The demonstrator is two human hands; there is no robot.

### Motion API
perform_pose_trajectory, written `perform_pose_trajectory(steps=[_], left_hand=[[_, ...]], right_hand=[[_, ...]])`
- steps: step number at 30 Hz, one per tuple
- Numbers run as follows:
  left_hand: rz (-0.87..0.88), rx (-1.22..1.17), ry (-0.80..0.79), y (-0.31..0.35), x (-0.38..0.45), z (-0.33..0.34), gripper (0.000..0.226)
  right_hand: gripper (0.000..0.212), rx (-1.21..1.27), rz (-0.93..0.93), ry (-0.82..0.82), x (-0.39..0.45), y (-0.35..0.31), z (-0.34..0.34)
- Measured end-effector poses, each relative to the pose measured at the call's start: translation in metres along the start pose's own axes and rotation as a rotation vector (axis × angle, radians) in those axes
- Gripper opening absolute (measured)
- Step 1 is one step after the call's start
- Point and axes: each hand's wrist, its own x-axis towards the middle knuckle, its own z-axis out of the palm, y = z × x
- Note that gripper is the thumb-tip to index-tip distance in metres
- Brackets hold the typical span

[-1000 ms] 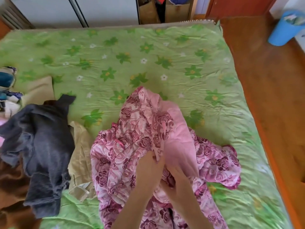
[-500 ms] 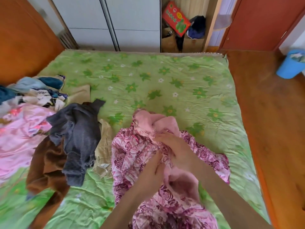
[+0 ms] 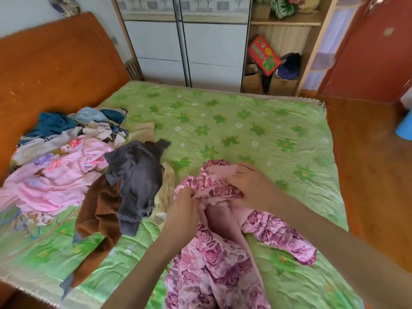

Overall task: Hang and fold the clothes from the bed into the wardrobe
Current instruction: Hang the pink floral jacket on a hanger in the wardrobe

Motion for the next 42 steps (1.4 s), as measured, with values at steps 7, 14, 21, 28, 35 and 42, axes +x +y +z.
perform_pose_trajectory(steps=[7, 14, 21, 28, 35, 42], left_hand=[[0.104, -0.206, 0.357, 0.053, -0.005, -0.037, 0.022], [0.37, -0.302, 0.482, 0.114, -0.009, -0.111, 0.017], [0.505, -0.337, 0.489, 0.147, -0.02, -0.16, 0.019], [0.434, -0.363, 0.493, 0.128, -0.015, -0.2, 0.02], [0.544, -0.009, 0.571, 0.096, -0.014, -0.214, 0.019], [1.049, 0.481, 0.335, 0.071, -0.005, -0.249, 0.052]], right_hand=[[0.025, 0.327, 0.129, 0.248, -0.001, -0.04, -0.083], [0.046, 0.442, 0.184, 0.334, 0.008, -0.071, -0.178], [0.053, 0.588, 0.229, 0.36, -0.001, -0.095, -0.176], [0.02, 0.647, 0.277, 0.3, -0.017, -0.115, -0.144], [0.025, 0.502, 0.365, 0.511, -0.004, -0.131, -0.182], [0.02, 0.114, 0.294, 0.696, -0.024, -0.125, -0.268]])
